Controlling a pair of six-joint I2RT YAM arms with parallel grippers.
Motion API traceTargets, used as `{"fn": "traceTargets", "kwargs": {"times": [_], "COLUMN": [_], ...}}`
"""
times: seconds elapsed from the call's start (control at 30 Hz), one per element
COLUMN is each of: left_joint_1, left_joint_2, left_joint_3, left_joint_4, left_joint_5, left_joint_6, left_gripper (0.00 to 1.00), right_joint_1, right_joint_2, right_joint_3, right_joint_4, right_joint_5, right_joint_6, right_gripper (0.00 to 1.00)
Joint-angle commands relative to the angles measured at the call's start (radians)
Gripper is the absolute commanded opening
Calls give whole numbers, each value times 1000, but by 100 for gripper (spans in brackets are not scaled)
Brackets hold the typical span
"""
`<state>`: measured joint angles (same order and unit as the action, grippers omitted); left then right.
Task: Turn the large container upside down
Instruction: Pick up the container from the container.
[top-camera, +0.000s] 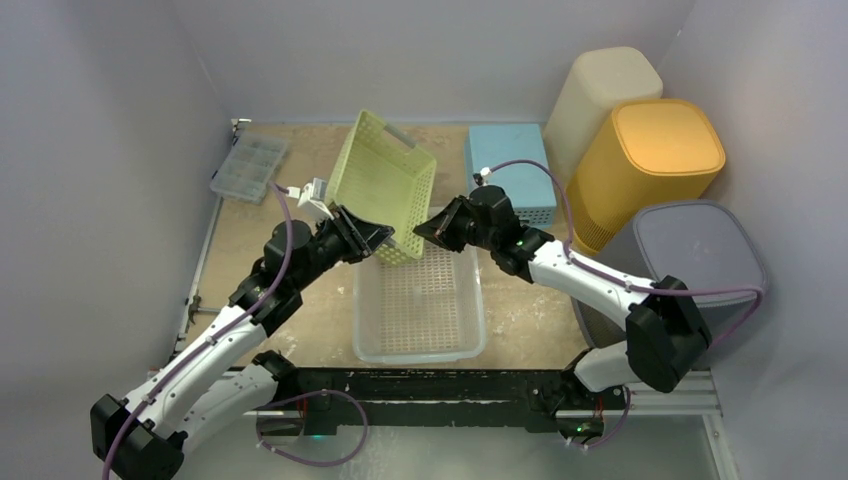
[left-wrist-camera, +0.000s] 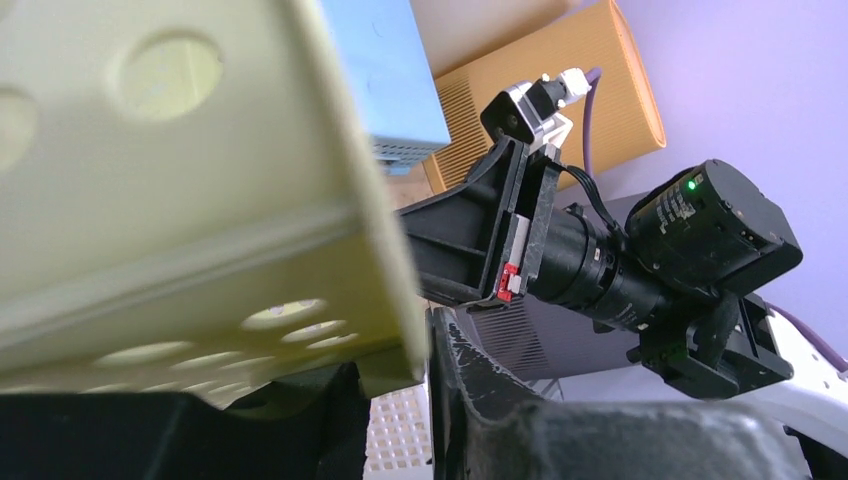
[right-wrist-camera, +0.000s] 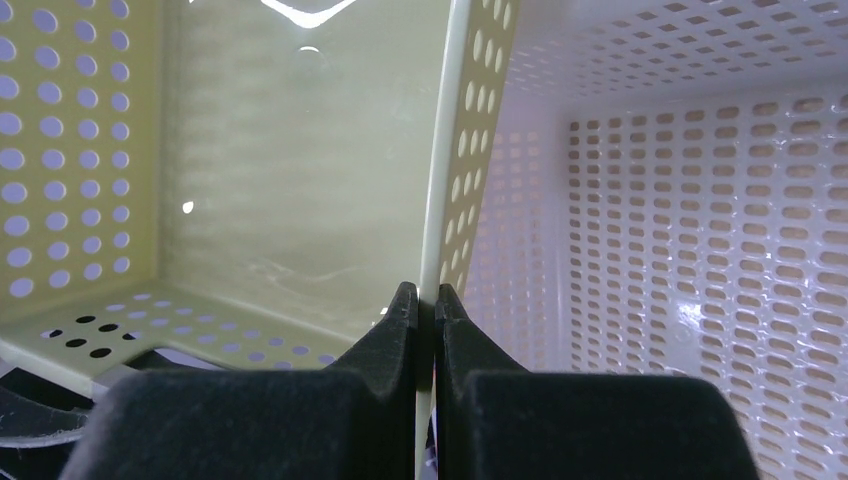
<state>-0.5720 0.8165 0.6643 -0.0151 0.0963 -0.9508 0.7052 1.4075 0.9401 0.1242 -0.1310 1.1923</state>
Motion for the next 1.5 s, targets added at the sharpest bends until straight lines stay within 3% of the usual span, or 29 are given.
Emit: {"fn": "traceTargets", "kwargs": {"times": [0.0,0.27,0.37,0.43,0.5,0.53,0.77,0.87,1.0,1.07,1.2,1.47], "left_joint_1": [0,0,0,0,1,0,0,0,0,0,1,0], "left_joint_2": [20,7,8,12,16,22,22,16,14,21,39,43], "left_joint_3": [48,68,92,100,102,102,98,93,106,128,188,329], "left_joint_4": [57,-24,-58,-63,-59,-46,-40,-43,-61,-86,-147,-259], "left_joint_5": [-52,-90,-122,-135,-150,-162,-180,-184,-198,-207,-238,-396], "left_joint_6": [15,60,87,95,90,86,85,87,108,134,214,459], "left_gripper": [21,1,0,5,14,23,29,24,8,0,0,0], "right_joint_1": [42,48,55,63,69,72,75,76,76,76,76,74], "right_joint_2": [18,66,70,68,68,65,71,76,83,88,78,-18], "right_joint_3": [-1,6,9,10,9,-4,-22,-27,-26,-14,-11,-13], "right_joint_4": [123,148,153,158,162,187,219,230,236,221,199,63], "right_joint_5": [-126,-156,-164,-159,-157,-154,-164,-168,-178,-182,-179,-125], "right_joint_6": [-6,-14,-22,-22,-13,7,27,31,18,-2,-29,-88], "right_gripper": [0,0,0,0,0,0,0,0,1,5,14,61]}}
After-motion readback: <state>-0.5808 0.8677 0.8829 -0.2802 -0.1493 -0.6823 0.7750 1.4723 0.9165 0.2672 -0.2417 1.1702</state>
